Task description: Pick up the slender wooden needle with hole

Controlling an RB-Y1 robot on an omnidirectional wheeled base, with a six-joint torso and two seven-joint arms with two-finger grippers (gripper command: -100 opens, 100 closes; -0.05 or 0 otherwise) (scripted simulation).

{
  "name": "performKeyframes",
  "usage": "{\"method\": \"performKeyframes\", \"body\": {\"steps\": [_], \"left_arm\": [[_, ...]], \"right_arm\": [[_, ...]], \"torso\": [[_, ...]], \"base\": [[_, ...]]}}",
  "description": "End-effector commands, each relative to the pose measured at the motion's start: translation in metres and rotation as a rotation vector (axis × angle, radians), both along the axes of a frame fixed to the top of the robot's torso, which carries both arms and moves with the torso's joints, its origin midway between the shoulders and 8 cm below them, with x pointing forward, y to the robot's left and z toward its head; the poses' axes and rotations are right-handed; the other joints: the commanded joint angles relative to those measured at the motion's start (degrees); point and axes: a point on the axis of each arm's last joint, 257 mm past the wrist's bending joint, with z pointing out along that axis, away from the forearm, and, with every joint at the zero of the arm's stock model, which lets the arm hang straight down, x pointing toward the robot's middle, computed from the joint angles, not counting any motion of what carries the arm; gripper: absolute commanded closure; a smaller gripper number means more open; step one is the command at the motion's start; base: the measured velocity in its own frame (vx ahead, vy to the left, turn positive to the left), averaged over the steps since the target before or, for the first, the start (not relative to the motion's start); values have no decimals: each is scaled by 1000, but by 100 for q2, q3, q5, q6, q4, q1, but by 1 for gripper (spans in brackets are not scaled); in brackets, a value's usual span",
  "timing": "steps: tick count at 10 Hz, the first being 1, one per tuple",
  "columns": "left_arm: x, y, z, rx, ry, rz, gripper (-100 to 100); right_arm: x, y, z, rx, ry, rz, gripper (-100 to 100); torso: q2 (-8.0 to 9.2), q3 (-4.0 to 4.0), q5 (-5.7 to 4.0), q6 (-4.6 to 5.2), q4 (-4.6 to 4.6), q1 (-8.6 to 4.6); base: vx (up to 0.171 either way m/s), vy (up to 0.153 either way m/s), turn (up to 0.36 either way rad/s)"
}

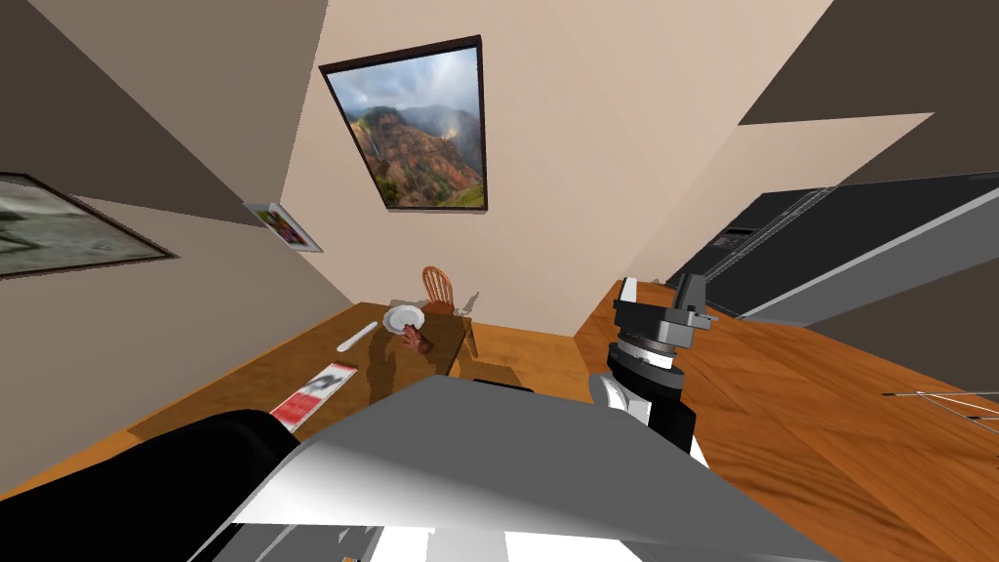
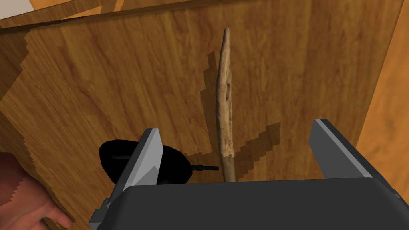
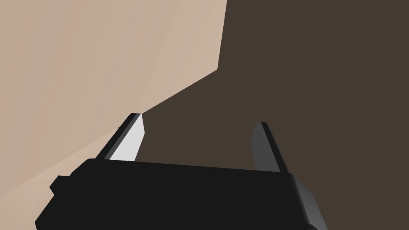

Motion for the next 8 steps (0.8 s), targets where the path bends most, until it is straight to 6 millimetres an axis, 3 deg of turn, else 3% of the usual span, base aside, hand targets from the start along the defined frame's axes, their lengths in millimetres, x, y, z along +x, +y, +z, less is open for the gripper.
{"method": "performKeyframes", "body": {"steps": [1, 5, 6, 7, 8], "left_arm": [[-20, 8, -7, 7, 61, 21, -100], [-51, 23, -13, 19, 161, 62, -100], [-44, 21, -11, 17, 142, 55, -100], [-46, 21, -11, 17, 148, 56, 0], [-45, 17, -19, 17, 146, 60, -100]], "right_arm": [[0, 0, 0, 0, 0, 0, 0], [0, 0, 0, 0, 0, 0, 0], [0, 0, 0, 0, 0, 0, 0], [0, 0, 0, 0, 0, 0, 0], [0, 0, 0, 0, 0, 0, 0]], "torso": [[0, 0, 0, 0, 0, 0], [23, 12, -2, -1, 5, -11], [26, 14, -1, -1, 5, -10], [40, 22, -3, -1, 8, -16], [52, 29, -4, -1, 11, -20]], "base": [[154, 60, -15], [102, 33, -11], [38, 14, -4], [7, 3, 0], [0, 18, -21]]}}
